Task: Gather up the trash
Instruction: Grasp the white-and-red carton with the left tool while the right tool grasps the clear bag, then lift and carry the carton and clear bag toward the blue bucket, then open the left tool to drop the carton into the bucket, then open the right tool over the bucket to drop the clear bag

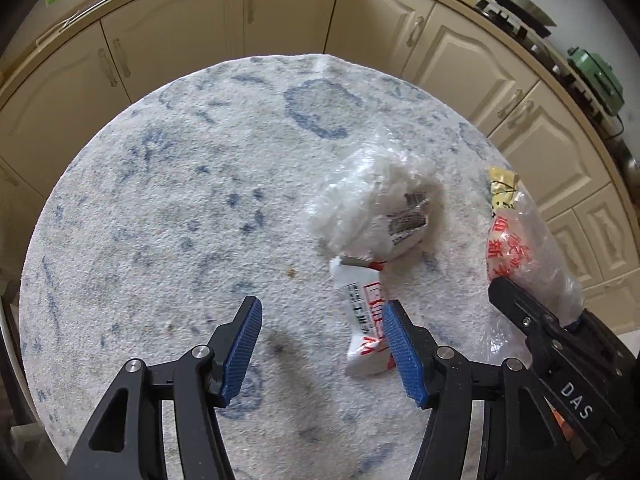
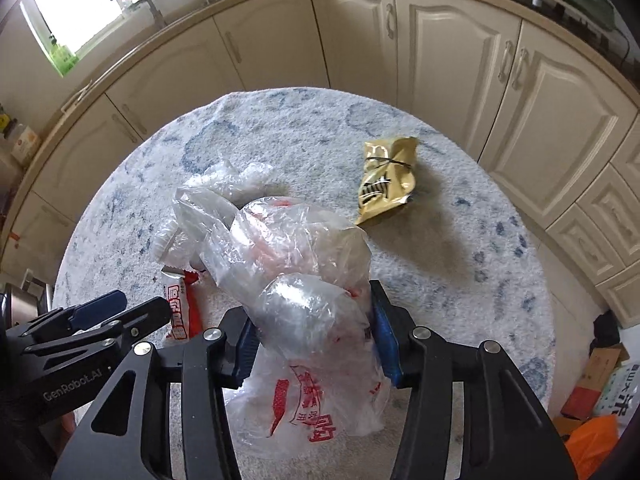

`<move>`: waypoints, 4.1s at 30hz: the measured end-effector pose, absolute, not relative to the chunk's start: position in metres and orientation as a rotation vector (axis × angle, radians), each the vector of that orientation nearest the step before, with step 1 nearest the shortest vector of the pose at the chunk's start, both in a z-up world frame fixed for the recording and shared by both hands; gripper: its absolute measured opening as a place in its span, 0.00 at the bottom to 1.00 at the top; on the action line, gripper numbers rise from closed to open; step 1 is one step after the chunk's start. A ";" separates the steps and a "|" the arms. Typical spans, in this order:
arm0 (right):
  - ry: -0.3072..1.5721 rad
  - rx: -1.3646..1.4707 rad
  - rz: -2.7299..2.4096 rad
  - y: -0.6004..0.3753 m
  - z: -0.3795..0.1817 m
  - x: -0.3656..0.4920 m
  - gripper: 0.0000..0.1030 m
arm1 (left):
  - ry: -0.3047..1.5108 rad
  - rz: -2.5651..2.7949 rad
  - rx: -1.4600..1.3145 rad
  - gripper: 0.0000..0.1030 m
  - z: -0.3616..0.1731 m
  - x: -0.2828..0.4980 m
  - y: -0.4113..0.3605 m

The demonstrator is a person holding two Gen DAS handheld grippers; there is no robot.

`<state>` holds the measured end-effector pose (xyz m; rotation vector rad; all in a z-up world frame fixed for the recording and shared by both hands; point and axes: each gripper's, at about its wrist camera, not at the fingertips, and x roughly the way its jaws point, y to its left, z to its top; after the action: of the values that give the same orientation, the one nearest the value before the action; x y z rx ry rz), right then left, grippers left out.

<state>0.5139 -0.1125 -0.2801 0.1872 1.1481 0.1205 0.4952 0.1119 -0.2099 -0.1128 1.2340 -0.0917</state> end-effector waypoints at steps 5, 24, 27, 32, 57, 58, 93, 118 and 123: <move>1.126 0.195 0.087 -0.136 -0.278 0.510 0.49 | 1.207 -0.075 -0.034 0.23 -0.221 0.502 0.085; 1.105 0.206 0.117 -0.147 -0.256 0.471 0.48 | 1.134 -0.066 0.064 0.11 -0.174 0.438 0.062; 1.090 0.194 0.119 -0.149 -0.247 0.456 0.49 | 1.121 -0.072 0.072 0.11 -0.163 0.420 0.058; 1.070 0.197 0.113 -0.157 -0.235 0.432 0.49 | 1.101 -0.082 0.083 0.11 -0.146 0.392 0.052; 1.048 0.321 -0.161 -0.295 -0.234 0.326 0.48 | 1.052 -0.356 0.273 0.12 -0.114 0.305 -0.120; 1.049 0.330 -0.182 -0.305 -0.235 0.321 0.48 | 1.054 -0.374 0.282 0.12 -0.115 0.302 -0.130; 1.118 0.546 -0.492 -0.466 -0.286 0.236 0.49 | 1.163 -0.499 0.475 0.13 -0.204 0.307 -0.314; 1.151 0.561 -0.483 -0.467 -0.299 0.239 0.49 | 1.196 -0.493 0.511 0.19 -0.218 0.314 -0.319; 1.147 0.545 -0.463 -0.461 -0.296 0.247 0.49 | 1.201 -0.473 0.500 0.19 -0.215 0.316 -0.313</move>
<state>0.2469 -0.4607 -0.2957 0.5448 1.1471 -0.4625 0.3158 -0.3125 -0.2148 0.4998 1.2012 -0.4731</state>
